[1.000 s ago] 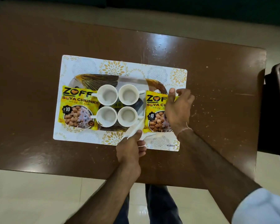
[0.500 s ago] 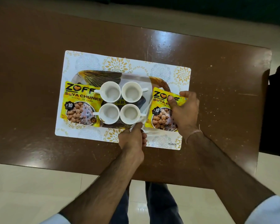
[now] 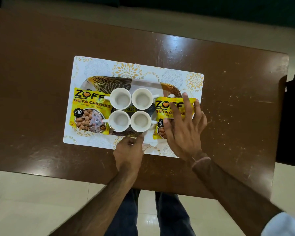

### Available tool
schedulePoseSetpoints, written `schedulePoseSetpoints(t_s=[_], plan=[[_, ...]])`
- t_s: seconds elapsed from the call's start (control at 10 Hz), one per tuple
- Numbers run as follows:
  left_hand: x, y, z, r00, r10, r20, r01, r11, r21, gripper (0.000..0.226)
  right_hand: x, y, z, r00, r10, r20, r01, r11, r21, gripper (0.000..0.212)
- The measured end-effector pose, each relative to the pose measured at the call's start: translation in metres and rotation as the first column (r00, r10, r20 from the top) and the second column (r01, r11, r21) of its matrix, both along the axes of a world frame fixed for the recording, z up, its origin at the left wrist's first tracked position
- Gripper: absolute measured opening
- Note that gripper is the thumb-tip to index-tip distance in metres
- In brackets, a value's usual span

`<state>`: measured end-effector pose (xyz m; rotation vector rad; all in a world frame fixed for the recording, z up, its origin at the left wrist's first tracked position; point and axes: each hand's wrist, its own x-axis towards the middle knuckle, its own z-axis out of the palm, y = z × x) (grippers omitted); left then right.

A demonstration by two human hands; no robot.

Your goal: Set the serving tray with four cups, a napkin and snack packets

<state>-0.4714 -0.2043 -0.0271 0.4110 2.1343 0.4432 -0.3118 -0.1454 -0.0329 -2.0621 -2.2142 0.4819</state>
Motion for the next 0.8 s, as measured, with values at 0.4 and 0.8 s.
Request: schedulePoseSetpoints(t_s=[0.4, 0.8], plan=[[-0.185, 0.045, -0.004, 0.251, -0.58, -0.775, 0.913, 0.409, -0.011, 0.055, 0.003, -0.01, -0.012, 0.938, 0.267, 0.222, -0.278, 0.96, 0.023, 0.056], [-0.174, 0.071, -0.004, 0.15, -0.763, -0.628, 0.893, 0.377, -0.245, 0.065, -0.023, 0.013, 0.016, 0.979, 0.174, 0.107, -0.149, 0.966, -0.212, 0.058]])
